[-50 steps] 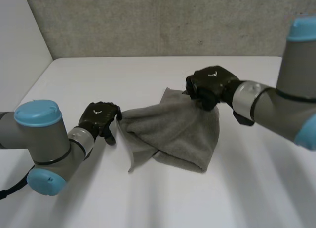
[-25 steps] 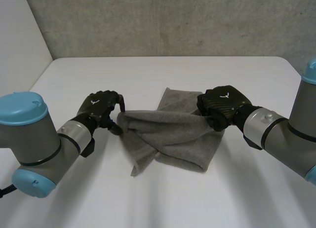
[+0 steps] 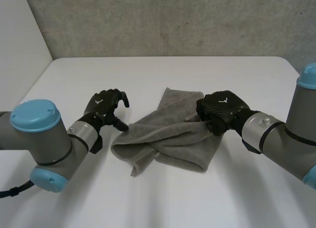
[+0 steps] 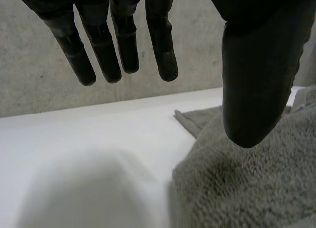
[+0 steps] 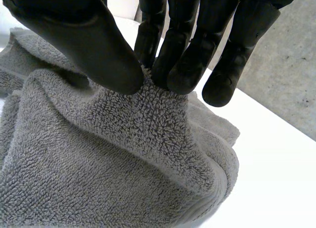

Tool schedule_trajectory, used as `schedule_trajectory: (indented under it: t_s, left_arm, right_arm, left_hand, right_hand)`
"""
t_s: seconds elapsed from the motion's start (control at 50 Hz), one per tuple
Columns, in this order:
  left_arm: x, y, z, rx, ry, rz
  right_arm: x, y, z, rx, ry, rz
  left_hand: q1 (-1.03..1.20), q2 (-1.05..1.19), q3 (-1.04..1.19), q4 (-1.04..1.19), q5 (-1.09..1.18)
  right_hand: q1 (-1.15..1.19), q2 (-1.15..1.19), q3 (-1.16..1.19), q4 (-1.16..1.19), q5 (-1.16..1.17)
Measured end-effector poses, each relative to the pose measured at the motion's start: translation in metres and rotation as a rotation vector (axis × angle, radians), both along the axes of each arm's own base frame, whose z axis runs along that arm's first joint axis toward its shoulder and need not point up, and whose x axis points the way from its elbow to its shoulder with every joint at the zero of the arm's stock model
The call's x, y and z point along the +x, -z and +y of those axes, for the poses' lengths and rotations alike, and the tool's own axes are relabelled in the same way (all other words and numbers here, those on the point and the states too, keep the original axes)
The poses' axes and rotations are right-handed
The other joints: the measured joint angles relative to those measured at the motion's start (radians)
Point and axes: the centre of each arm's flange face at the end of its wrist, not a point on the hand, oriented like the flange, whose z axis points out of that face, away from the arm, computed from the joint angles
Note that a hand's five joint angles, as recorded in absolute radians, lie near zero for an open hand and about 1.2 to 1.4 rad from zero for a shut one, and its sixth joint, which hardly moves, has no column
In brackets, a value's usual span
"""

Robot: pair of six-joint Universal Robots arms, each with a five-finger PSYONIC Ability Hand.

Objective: Fold the towel.

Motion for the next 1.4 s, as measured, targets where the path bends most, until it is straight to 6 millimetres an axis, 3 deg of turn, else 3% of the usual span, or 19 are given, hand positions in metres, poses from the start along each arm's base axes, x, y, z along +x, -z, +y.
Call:
schedule_trajectory:
  t_s: [0.16, 0.5, 1.12, 1.4]
  left_arm:
    - [0.001, 0.01, 0.004, 0.043, 0.005, -0.017]
    - [0.011, -0.005, 0.026, 0.083, 0.022, -0.031]
    - [0.001, 0.023, 0.032, 0.153, 0.062, -0.071]
    - [0.0, 0.039, 0.026, 0.11, 0.08, -0.191]
  right_arm:
    - [0.0, 0.003, -0.003, -0.008, 0.005, 0.001]
    - [-0.007, 0.01, -0.019, -0.038, 0.083, 0.005]
    - [-0.01, 0.01, -0.024, -0.061, 0.124, 0.006]
    - [-0.01, 0.01, -0.023, -0.059, 0.124, 0.006]
  left_hand:
    - [0.0, 0.0, 0.0, 0.0, 0.001]
    - [0.003, 0.0, 0.0, 0.0, 0.025]
    - [0.003, 0.002, 0.001, 0.002, 0.031]
    - [0.034, 0.018, 0.017, 0.018, 0.056]
  right_hand:
    - [0.0, 0.0, 0.0, 0.0, 0.0]
    - [-0.001, 0.0, 0.0, 0.0, 0.0]
    - [-0.001, -0.001, 0.0, 0.0, 0.0]
    - [-0.001, -0.001, 0.0, 0.0, 0.0]
